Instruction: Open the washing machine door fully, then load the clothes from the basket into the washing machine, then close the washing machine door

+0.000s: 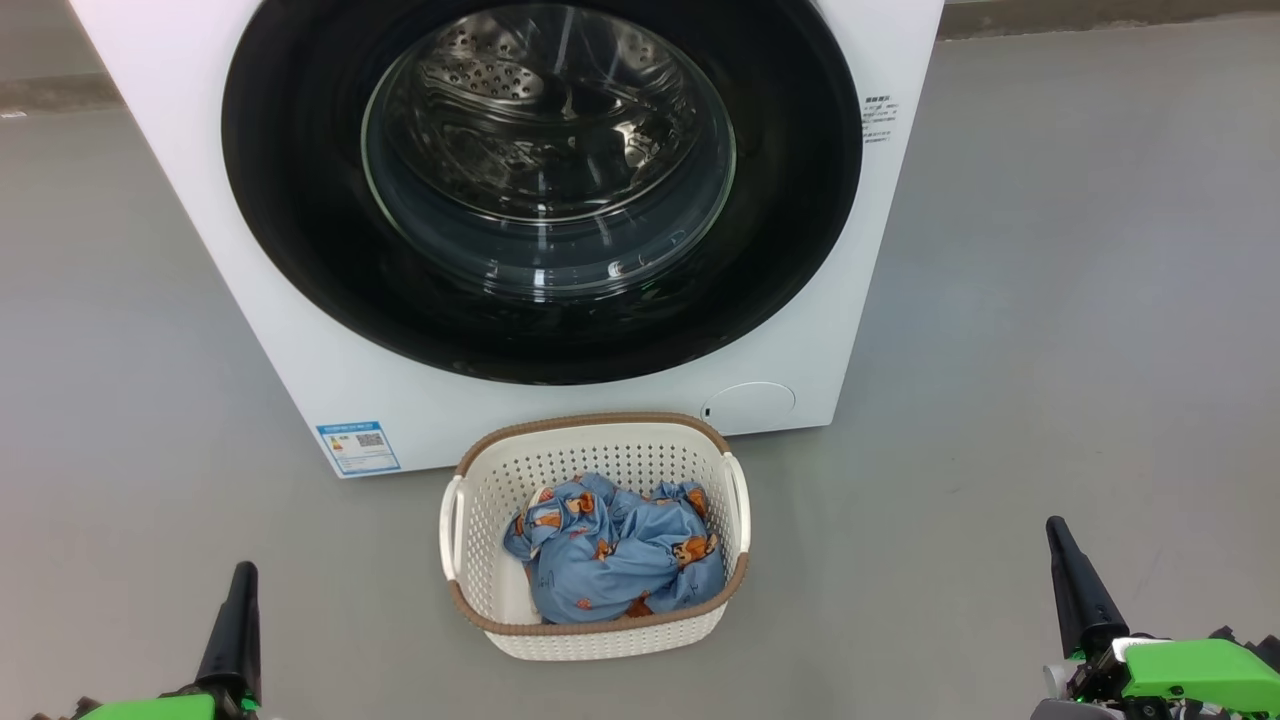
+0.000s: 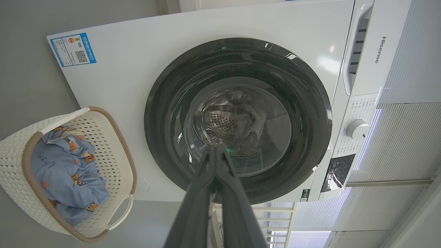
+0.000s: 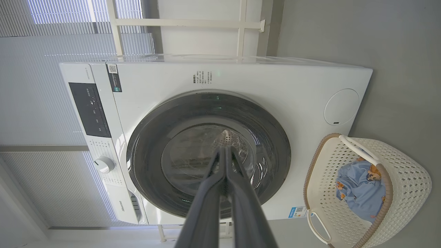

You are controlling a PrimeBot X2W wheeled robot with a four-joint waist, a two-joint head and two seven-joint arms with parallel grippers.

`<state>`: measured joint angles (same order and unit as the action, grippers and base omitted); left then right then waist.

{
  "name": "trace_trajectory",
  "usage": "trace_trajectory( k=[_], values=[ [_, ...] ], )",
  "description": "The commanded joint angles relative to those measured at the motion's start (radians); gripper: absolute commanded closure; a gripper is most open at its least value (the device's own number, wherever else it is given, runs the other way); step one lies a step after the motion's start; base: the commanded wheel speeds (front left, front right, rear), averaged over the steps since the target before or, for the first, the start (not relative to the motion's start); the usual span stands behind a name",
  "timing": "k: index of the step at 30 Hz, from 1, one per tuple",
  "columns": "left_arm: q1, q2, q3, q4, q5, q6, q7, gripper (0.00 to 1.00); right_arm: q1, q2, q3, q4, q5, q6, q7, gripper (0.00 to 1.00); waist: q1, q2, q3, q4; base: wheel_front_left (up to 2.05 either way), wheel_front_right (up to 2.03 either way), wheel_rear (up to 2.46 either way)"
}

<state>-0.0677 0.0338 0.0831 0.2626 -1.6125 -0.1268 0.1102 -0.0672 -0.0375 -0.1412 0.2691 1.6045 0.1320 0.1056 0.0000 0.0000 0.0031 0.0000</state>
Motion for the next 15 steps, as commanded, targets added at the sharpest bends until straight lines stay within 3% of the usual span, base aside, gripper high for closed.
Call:
trace_trajectory(
  k=[1,15],
  values=[
    [-0.040,0.016,0.032,-0.018,0.005,-0.004,0.004,1.00,-0.041,-0.013,0.028,-0.024,0.004,-0.001,0.007,1.00,0.0000,0.0000,0.000,0.000,0.00,0.00,0.00],
    [-0.040,0.016,0.032,-0.018,0.005,-0.004,0.004,1.00,-0.041,-0.013,0.028,-0.024,0.004,-0.001,0.007,1.00,0.0000,0.0000,0.000,0.000,0.00,0.00,0.00]
  ],
)
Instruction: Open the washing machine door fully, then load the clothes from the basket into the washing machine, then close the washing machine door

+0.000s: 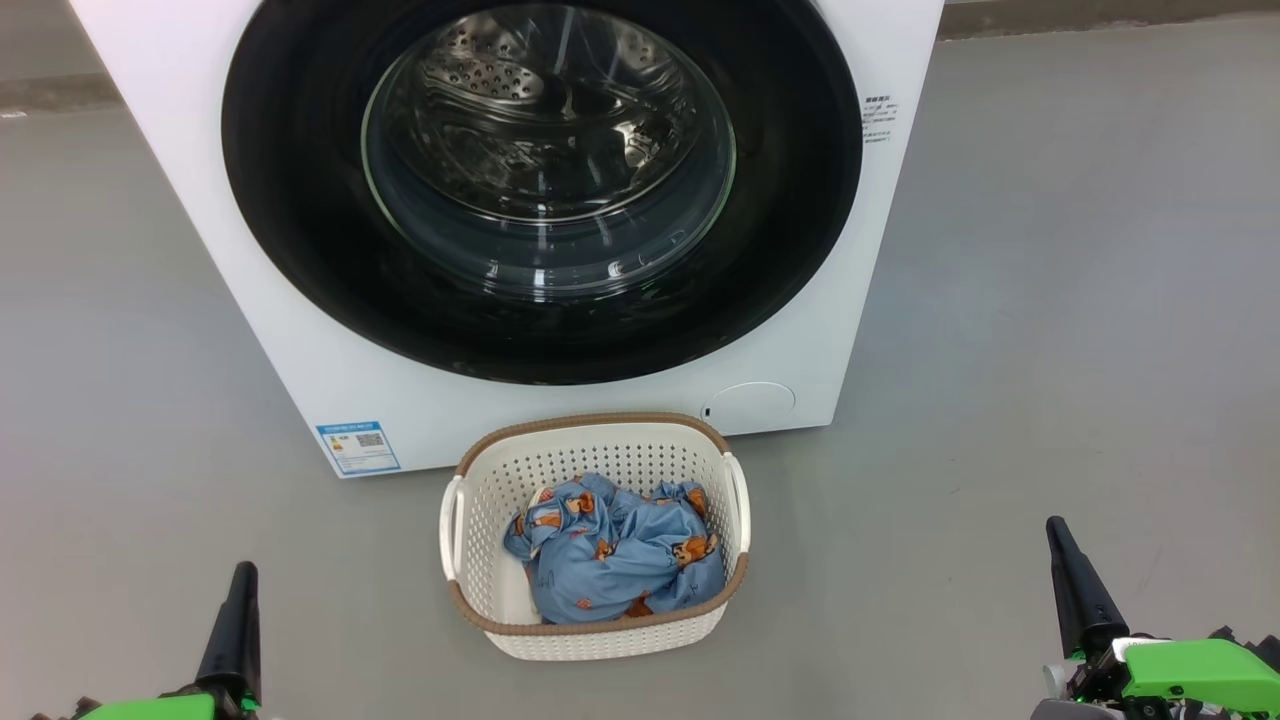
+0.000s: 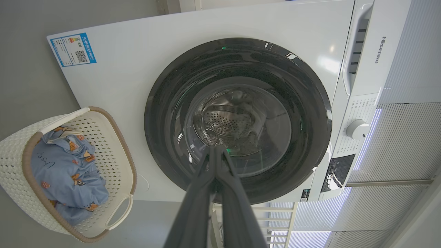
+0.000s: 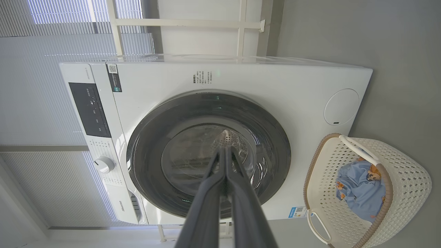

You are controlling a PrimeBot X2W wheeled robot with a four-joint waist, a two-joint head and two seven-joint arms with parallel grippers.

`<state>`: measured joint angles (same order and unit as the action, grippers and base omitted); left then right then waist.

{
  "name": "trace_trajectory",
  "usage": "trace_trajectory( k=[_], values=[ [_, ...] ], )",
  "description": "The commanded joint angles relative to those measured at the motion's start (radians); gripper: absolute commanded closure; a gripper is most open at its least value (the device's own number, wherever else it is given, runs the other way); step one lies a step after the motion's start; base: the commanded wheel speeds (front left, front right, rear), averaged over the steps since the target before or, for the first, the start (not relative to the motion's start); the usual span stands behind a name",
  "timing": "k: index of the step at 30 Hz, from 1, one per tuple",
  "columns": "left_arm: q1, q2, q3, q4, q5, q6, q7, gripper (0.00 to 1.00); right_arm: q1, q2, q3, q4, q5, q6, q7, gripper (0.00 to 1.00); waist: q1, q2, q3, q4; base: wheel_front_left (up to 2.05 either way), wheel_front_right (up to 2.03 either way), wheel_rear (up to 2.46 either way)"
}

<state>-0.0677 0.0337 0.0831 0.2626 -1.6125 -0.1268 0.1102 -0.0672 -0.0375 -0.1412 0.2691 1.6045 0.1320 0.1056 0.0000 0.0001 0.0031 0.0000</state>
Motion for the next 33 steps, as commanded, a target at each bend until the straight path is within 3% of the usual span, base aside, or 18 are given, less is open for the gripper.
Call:
trace_trajectory(
  k=[1,33],
  values=[
    [-0.040,0.017,0.032,-0.018,0.005,-0.004,0.004,1.00,-0.041,-0.013,0.028,-0.024,0.004,-0.001,0.007,1.00,0.0000,-0.0001,0.000,0.000,0.00,0.00,0.00],
    [-0.040,0.017,0.031,-0.018,0.004,-0.004,0.003,1.00,-0.041,-0.013,0.028,-0.024,0.004,-0.001,0.007,1.00,0.0000,-0.0001,0.000,0.000,0.00,0.00,0.00]
  ],
)
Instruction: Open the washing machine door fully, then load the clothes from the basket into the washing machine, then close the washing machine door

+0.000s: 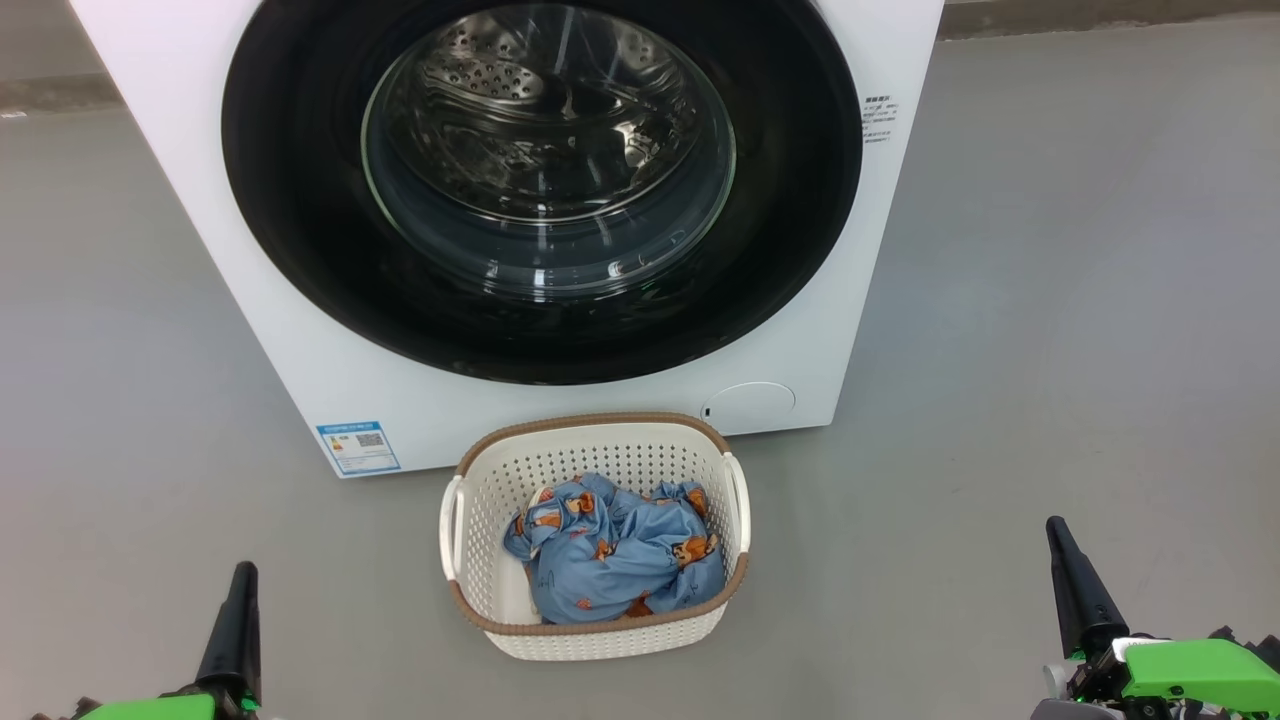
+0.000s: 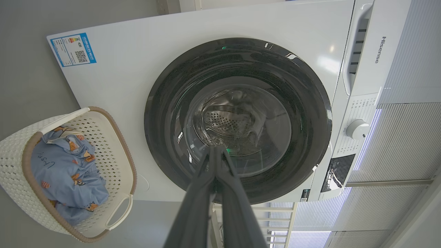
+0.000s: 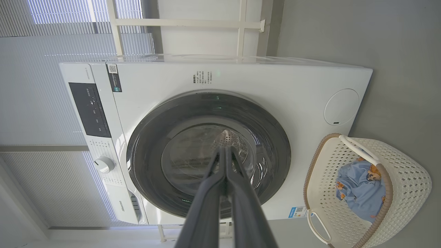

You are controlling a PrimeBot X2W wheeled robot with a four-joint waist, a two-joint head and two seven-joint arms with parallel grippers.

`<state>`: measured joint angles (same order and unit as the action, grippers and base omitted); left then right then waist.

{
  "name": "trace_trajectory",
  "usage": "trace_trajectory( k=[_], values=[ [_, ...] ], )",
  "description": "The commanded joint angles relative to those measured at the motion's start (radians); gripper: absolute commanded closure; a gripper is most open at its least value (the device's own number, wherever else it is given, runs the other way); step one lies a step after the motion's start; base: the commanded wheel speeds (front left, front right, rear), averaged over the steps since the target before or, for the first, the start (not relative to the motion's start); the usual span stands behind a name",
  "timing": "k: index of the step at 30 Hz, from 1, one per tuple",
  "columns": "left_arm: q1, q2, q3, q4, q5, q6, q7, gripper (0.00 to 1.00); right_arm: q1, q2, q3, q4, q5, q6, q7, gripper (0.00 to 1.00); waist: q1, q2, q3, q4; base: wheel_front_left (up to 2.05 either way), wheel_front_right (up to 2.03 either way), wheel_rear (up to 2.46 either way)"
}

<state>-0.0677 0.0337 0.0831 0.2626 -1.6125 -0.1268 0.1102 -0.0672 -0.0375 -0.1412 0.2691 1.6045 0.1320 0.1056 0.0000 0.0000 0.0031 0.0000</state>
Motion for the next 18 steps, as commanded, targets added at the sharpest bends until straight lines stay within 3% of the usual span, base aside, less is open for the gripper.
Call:
trace_trajectory(
  k=[1,18],
  values=[
    [-0.040,0.017,0.031,-0.018,0.004,-0.004,0.003,1.00,-0.041,-0.013,0.028,-0.024,0.004,-0.001,0.007,1.00,0.0000,0.0000,0.000,0.000,0.00,0.00,0.00],
    [-0.040,0.017,0.031,-0.018,0.004,-0.004,0.003,1.00,-0.041,-0.013,0.028,-0.024,0.004,-0.001,0.007,1.00,0.0000,0.0000,0.000,0.000,0.00,0.00,0.00]
  ],
)
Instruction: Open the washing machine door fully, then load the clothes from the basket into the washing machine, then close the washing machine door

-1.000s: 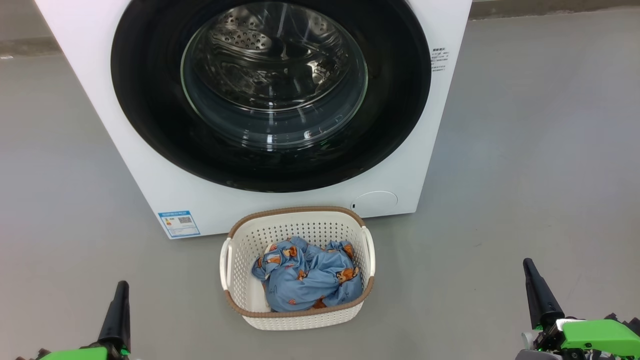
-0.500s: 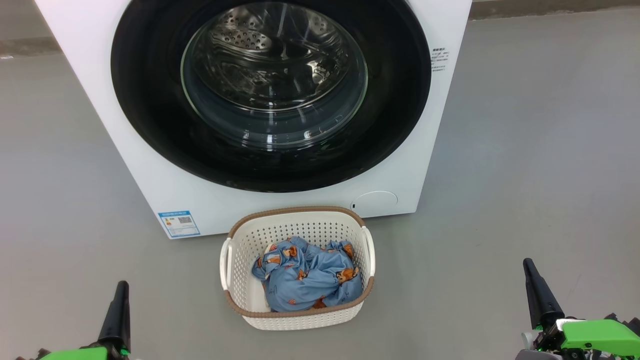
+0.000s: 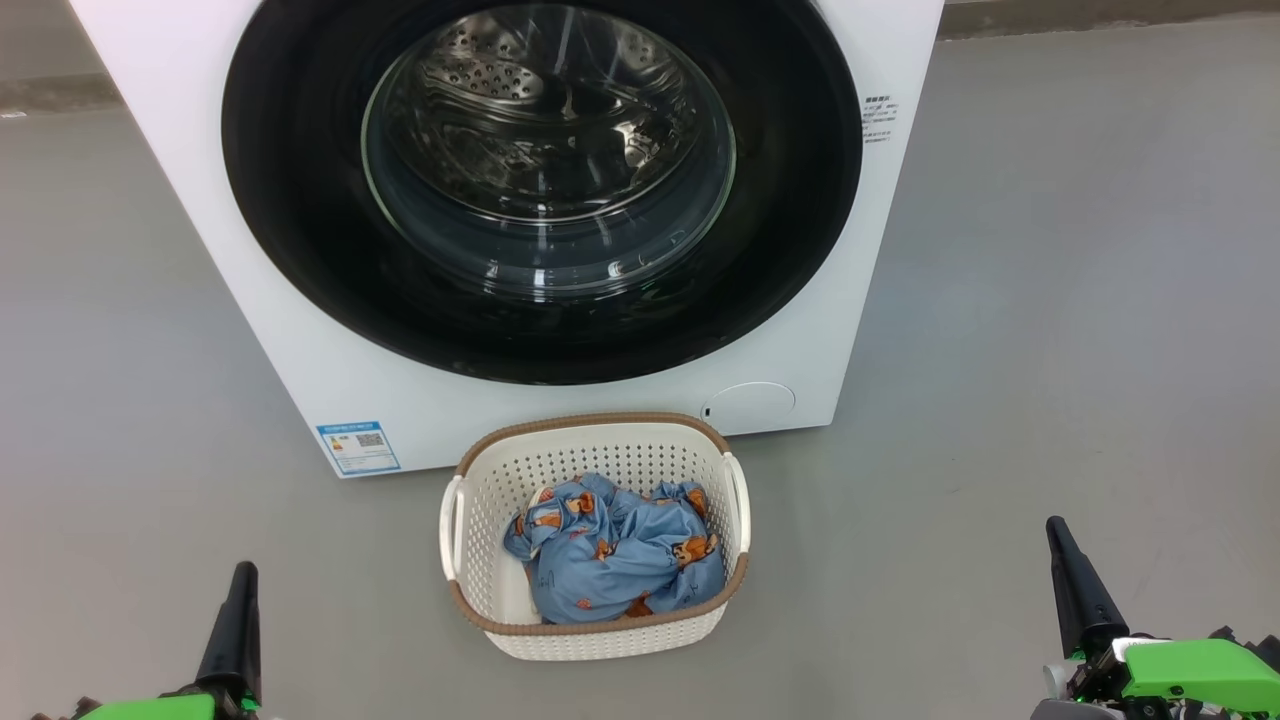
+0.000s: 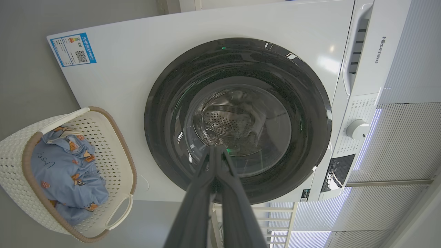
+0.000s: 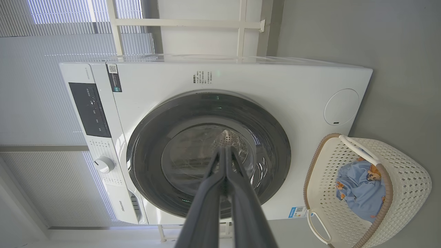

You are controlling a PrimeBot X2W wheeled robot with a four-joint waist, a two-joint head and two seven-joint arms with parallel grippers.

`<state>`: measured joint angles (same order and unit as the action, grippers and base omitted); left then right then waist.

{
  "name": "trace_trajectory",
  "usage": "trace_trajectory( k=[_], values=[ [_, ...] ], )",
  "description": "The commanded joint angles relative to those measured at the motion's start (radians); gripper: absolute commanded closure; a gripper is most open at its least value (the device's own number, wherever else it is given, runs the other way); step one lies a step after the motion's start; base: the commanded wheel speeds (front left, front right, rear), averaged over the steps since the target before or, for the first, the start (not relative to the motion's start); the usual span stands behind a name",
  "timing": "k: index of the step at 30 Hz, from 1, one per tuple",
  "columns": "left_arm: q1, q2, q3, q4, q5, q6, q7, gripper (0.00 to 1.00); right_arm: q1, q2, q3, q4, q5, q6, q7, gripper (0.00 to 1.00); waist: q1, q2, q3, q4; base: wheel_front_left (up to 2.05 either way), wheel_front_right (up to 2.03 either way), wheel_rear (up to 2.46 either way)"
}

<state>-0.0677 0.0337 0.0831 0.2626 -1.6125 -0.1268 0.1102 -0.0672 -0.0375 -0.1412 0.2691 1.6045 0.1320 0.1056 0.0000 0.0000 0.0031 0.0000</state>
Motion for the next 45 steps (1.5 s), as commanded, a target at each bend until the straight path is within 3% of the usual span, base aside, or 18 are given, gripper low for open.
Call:
trace_trajectory(
  k=[1,5,6,17,23,45],
  values=[
    [-0.040,0.017,0.031,-0.018,0.004,-0.004,0.003,1.00,-0.041,-0.013,0.028,-0.024,0.004,-0.001,0.007,1.00,0.0000,0.0000,0.000,0.000,0.00,0.00,0.00],
    [-0.040,0.017,0.031,-0.018,0.004,-0.004,0.003,1.00,-0.041,-0.013,0.028,-0.024,0.004,-0.001,0.007,1.00,0.0000,0.0000,0.000,0.000,0.00,0.00,0.00],
    [0.000,0.000,0.000,0.000,0.000,0.000,0.000,0.00,0.000,0.000,0.000,0.000,0.000,0.000,0.000,0.00,0.0000,0.0000,0.000,0.000,0.00,0.00,0.00],
    [0.011,-0.004,-0.007,0.014,0.016,0.000,-0.015,0.00,0.008,0.001,0.014,0.020,-0.027,0.000,-0.020,0.00,0.0022,0.0000,-0.002,-0.001,0.00,0.00,0.00],
    [0.009,0.012,-0.023,0.002,0.052,0.000,-0.038,0.00,-0.002,-0.010,0.029,0.012,-0.077,0.000,-0.039,0.00,0.0001,0.0000,0.000,-0.002,0.00,0.00,0.00],
    [0.009,0.056,-0.059,-0.040,0.298,-0.001,-0.104,0.00,-0.018,-0.020,0.059,-0.038,-0.407,0.000,-0.103,0.00,0.0000,0.0000,0.000,-0.004,0.00,0.00,0.00]
  ],
)
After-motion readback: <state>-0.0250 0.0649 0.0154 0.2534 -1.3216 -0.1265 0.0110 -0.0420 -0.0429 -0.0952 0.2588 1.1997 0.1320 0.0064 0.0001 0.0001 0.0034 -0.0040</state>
